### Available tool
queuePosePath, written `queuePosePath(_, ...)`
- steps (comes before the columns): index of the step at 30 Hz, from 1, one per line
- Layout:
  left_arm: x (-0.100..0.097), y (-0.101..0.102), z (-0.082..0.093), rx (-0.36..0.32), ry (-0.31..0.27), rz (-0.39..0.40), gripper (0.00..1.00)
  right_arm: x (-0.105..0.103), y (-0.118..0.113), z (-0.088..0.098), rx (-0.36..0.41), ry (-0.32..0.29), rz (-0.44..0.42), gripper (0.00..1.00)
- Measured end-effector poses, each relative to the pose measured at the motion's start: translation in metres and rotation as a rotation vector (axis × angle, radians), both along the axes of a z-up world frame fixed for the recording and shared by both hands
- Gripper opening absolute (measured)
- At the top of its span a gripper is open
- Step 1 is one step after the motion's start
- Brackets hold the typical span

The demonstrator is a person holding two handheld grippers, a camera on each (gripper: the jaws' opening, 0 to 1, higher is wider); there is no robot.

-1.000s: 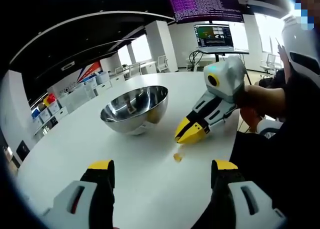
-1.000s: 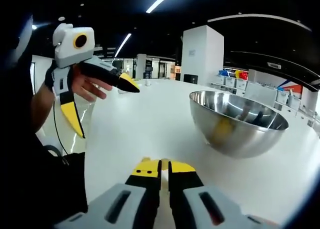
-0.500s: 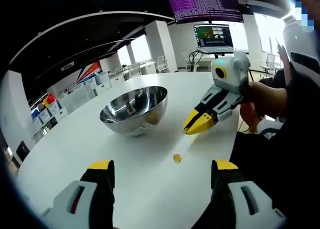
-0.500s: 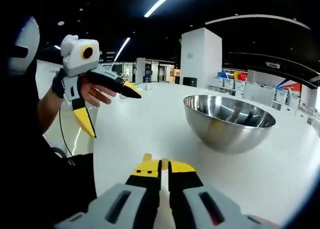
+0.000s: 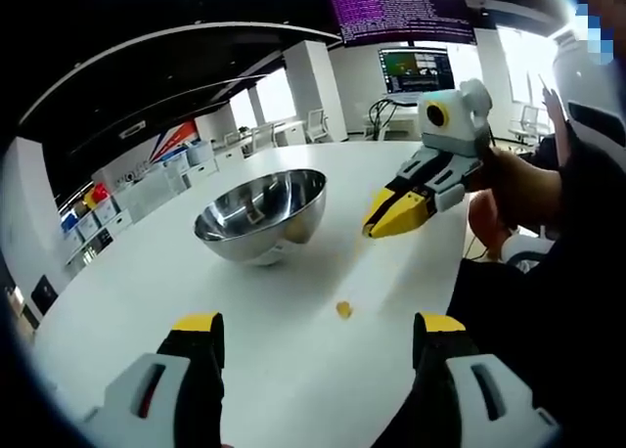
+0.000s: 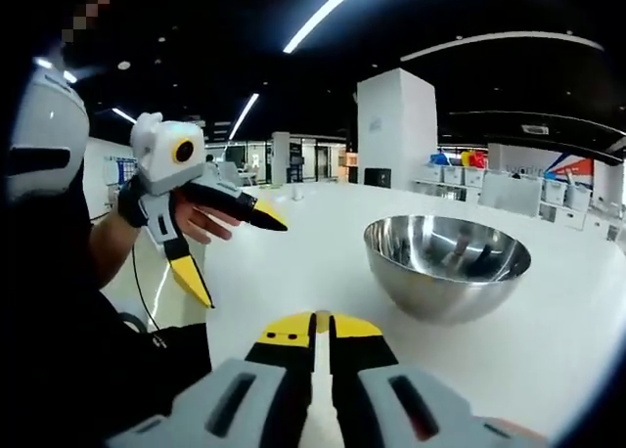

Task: Pick up the QQ candy scattered on the table and place it into the stainless steel bowl on the table

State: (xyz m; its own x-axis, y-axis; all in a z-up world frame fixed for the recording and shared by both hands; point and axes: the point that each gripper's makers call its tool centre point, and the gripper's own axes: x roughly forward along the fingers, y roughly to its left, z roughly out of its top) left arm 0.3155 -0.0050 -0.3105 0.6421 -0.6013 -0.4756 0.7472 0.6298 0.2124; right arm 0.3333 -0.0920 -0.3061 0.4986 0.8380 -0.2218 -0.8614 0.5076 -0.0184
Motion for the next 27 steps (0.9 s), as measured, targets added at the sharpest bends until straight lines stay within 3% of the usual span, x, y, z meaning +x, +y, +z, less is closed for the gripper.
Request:
queuePosePath(4, 0.001, 0.002, -0.004, 0.008, 0.01, 0.004, 0.79, 0.007, -0.005, 0.014, -0.016, -0.048, -0.018, 0.05)
queuePosePath(10, 0.002, -0.002, 0.001, 0.001, 0.001, -0.005, 0.79, 0.024, -0.014, 0.048, -0.001, -0.117, -0.054, 0.05)
queuePosePath(20, 0.0, -0.005, 0.001, 0.009, -0.001, -0.014, 0.79, 0.066, -0.013, 0.103, 0.004, -0.26, -0.111, 0.05)
queuePosePath(22, 0.0, -0.004, 0.001, 0.012, -0.002, -0.011, 0.79, 0.084, -0.013, 0.105, 0.013, -0.272, -0.129, 0.05)
queuePosePath(27, -0.001, -0.004, 0.001, 0.011, -0.002, -0.009, 0.79, 0.133, -0.014, 0.08, -0.002, -0.203, -0.193, 0.05)
